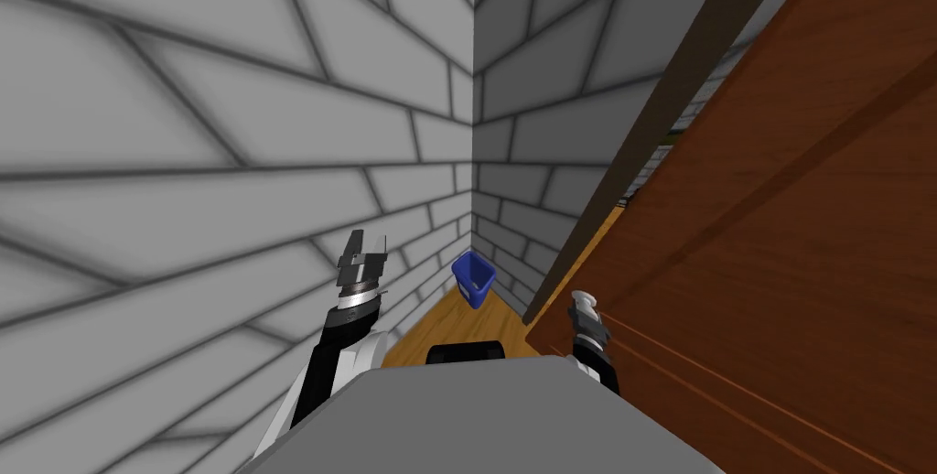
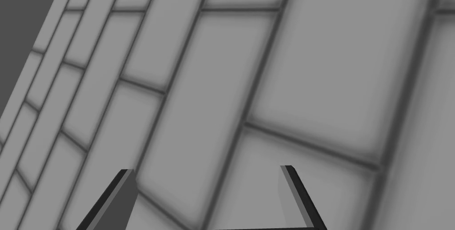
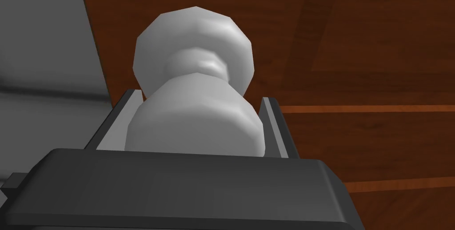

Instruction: Pull the door open

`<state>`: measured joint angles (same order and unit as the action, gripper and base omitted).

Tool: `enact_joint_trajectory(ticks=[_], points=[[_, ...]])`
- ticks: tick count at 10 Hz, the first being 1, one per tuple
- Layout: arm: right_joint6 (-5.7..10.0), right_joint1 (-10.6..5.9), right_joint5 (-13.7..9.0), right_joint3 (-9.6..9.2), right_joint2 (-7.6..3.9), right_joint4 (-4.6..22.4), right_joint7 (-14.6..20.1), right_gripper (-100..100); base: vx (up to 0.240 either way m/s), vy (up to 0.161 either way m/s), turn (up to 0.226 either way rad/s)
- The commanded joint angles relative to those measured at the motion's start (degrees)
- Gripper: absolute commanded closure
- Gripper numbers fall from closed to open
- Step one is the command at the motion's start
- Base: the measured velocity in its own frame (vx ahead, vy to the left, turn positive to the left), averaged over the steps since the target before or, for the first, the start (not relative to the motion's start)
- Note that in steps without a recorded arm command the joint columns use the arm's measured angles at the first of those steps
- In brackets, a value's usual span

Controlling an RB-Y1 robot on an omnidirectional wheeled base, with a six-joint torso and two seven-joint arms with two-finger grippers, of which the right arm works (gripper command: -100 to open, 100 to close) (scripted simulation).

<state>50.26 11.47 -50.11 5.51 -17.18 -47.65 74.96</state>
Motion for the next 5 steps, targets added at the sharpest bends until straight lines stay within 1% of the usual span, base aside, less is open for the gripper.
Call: enact_joint_trajectory(ticks=[1, 2, 3, 5], points=[[0.13, 0.14, 1.11, -1.80, -0.37, -0.76, 1.26, 100, -0.214, 0.080, 0.016], [0.13, 0.19, 1.65, -2.62, -0.76, -0.82, 1.98, 100, -0.216, 0.060, 0.010], [0.12, 0.21, 1.91, -3.03, -0.95, -0.85, 2.33, 100, -0.157, 0.017, 0.022], [0.08, 0.34, 3.40, -5.26, -1.97, -0.99, 4.23, 100, -0.139, -0.022, 0.038]])
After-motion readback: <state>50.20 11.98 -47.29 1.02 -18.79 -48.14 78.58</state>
